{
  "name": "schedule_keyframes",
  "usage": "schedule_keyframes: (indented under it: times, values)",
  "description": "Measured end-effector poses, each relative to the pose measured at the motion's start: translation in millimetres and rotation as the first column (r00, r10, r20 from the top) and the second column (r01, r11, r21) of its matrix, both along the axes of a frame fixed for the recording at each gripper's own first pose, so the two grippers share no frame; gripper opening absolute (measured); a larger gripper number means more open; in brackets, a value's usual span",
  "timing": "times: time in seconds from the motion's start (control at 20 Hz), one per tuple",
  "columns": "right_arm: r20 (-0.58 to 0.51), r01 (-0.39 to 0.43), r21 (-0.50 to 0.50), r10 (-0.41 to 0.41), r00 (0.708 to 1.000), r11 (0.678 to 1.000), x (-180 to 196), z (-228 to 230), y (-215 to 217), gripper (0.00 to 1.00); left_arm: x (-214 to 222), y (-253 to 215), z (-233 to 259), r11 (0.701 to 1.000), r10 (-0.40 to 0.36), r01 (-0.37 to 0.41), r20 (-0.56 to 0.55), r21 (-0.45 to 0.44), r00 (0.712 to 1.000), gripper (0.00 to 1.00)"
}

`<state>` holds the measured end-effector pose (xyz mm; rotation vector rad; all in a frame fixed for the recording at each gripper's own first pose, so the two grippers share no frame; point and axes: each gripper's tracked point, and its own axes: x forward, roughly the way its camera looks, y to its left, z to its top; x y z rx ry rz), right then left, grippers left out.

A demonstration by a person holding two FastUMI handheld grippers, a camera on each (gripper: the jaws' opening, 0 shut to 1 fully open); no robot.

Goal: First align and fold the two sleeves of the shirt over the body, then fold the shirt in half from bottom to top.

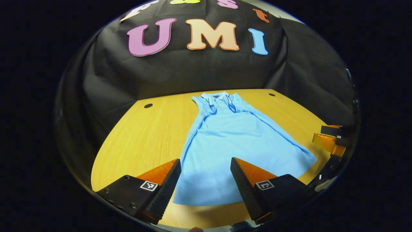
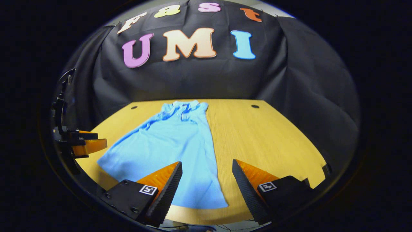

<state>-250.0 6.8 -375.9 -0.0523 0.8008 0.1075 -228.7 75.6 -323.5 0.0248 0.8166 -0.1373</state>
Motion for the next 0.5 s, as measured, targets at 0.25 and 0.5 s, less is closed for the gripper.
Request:
schedule_keyframes:
  times: [0.25, 0.5]
  values:
    - [-0.082, 0.011, -0.023, -0.012, 0.997, 1.000, -29.2, -30.5, 2.4, 0.98, -25.1, 14.8, -33.6, 0.998, 0.055, -0.053, -0.064, 0.034, 0.996, 0.94]
    - [-0.148, 0.022, -0.049, -0.029, 0.989, 0.999, -46.1, -52.1, -2.7, 0.95, -37.4, 20.9, -48.8, 0.996, 0.062, -0.055, -0.096, 0.074, 0.993, 0.95]
